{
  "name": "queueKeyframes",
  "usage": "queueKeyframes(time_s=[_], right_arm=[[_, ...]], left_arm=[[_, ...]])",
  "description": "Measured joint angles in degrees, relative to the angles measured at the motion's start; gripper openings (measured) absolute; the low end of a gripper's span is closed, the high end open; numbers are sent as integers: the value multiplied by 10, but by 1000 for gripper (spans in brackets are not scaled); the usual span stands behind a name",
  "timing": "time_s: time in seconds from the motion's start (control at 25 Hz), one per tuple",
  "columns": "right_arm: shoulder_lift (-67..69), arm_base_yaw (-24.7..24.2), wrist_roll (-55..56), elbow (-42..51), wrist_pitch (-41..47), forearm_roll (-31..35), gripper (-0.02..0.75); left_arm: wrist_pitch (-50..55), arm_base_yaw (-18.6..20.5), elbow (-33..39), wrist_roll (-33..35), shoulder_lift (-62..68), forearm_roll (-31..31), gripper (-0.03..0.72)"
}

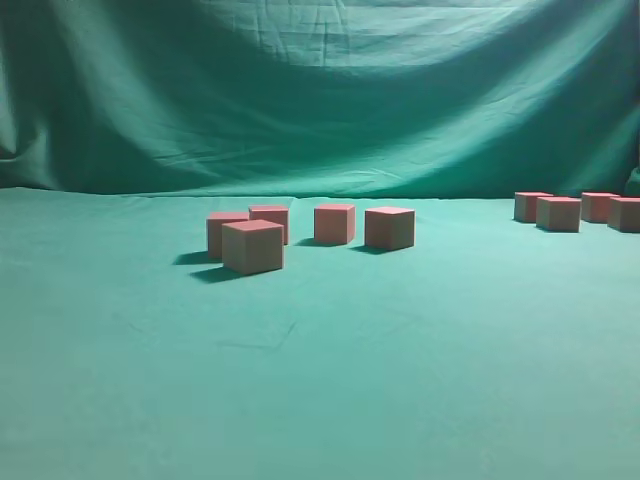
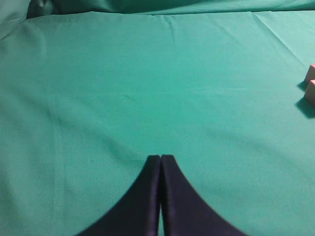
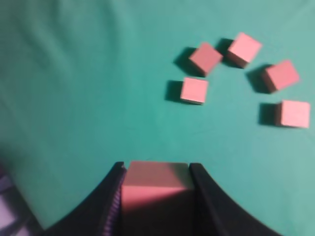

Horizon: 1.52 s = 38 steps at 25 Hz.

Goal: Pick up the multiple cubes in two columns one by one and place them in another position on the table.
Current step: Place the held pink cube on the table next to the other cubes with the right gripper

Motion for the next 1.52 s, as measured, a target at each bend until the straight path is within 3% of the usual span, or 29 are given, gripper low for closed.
queueKeyframes(time_s=[0.64,0.84,1.16,1.52], right_arm=[[25,17,-24,41,-4,0,266],[65,17,-65,88,-49,-6,266],[132,17,-96,89,-164,-7,266],[218,17,-99,89,-195,-17,266]], left_arm=[[0,0,0,0,0,0,0],[0,0,0,0,0,0,0],[0,0,0,0,0,0,0],[0,0,0,0,0,0,0]])
